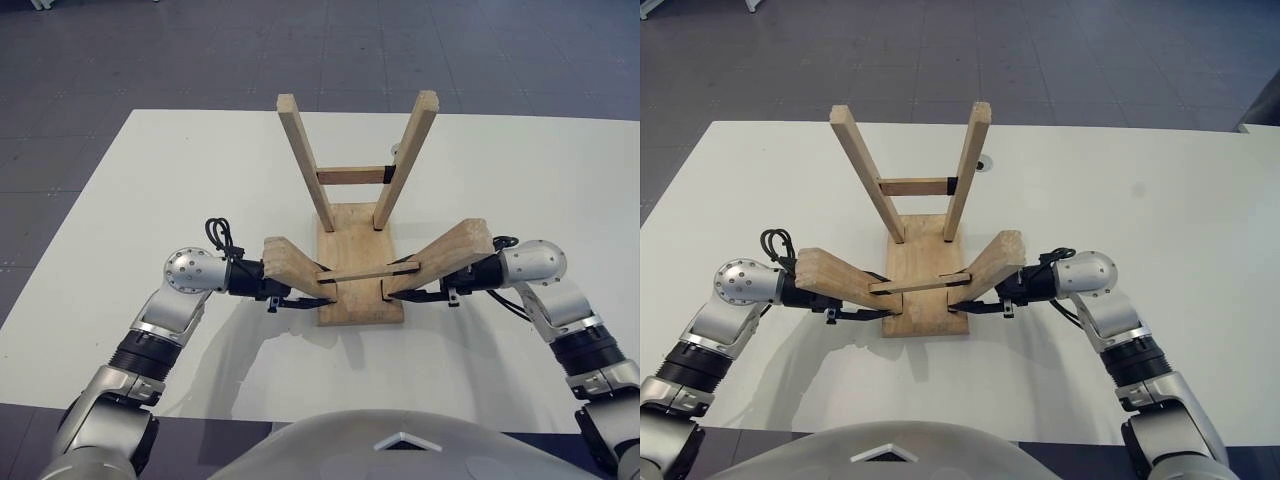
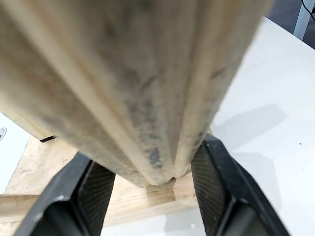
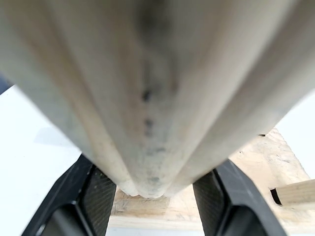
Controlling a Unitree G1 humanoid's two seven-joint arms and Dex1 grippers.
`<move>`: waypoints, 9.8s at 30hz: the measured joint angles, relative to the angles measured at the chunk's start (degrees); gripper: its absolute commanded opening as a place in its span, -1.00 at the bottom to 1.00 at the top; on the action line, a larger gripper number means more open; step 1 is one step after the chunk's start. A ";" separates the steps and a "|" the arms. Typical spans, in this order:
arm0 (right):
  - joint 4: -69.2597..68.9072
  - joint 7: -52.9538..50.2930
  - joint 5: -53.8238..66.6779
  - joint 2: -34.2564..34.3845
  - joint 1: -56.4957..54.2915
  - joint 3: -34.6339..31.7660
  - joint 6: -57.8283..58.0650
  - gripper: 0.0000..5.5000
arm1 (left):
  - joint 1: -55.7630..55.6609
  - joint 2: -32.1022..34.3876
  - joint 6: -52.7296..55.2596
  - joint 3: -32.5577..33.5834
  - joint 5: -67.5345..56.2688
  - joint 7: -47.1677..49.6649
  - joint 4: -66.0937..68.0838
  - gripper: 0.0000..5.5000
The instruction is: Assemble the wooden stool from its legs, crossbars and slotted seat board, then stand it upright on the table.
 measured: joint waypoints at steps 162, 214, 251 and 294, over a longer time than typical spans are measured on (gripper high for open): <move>19.25 -8.25 3.47 -1.13 -14.87 7.72 -4.85 -0.26 | -5.46 -19.78 85.09 40.45 -27.00 64.32 -25.58 0.02; 42.69 7.31 -10.25 -5.74 -19.94 0.81 -13.59 0.99 | -11.40 -15.89 84.20 39.96 -61.06 73.70 -24.91 0.01; -40.77 -81.00 55.80 6.84 -25.13 -34.90 58.80 -0.26 | -10.41 -15.30 78.34 38.67 -40.34 88.27 -32.25 0.01; -25.98 -36.66 10.64 -27.17 17.72 -14.61 42.23 -0.14 | -1.02 -12.39 87.19 31.24 -37.48 73.07 -32.21 0.01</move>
